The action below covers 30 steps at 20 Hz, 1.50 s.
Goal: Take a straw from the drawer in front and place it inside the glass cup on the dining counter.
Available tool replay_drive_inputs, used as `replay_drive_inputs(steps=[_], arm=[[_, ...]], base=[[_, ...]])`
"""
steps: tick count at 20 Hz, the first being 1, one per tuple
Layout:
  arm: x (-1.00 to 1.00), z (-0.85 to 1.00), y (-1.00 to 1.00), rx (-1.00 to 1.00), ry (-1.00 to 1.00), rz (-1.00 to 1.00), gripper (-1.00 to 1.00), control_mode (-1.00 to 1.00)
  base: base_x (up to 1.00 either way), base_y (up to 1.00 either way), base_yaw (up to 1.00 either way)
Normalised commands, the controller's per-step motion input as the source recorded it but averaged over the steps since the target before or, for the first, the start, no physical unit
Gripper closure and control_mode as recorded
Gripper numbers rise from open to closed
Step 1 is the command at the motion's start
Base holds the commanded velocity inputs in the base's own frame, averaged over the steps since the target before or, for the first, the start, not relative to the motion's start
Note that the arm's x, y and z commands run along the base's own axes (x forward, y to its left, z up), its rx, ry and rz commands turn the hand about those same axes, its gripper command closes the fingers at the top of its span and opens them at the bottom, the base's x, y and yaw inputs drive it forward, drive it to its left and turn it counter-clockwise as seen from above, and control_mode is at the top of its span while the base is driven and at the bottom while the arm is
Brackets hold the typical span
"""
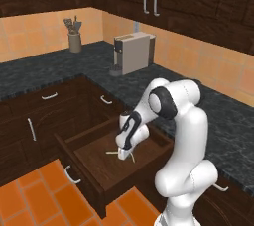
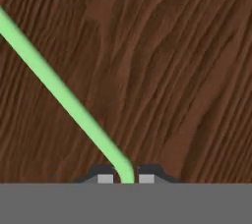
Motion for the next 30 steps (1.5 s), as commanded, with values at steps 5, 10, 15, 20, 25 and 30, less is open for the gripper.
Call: replay_drive_inputs(steps=[5,10,15,20,25,30], arm=[[0.0,1.0,0.28,0.25,-0.16,0.0,1.0,-1.0],[0.03,1.0,0.27,0.19,-0.11,0.0,1.0,-1.0],[0.0,1.0,0.27,0.11,-0.08,-0.07,1.0,-1.0],[-0.02,1.0,0.06,0.02,-0.05,-0.12,1.0,-1.0],[-0.31,1.0,-0.07,0.0,0.01,-0.15,1.0,-1.0],[-0.58,1.0,-0.31,0.0,0.1,-0.15,1.0,-1.0]], base=[[0.0,0.0,0.0],[0.0,0.0,0.0],[0.0,0.0,0.0],[0.0,0.0,0.0],[0.0,0.0,0.0],[0.0,0.0,0.0]])
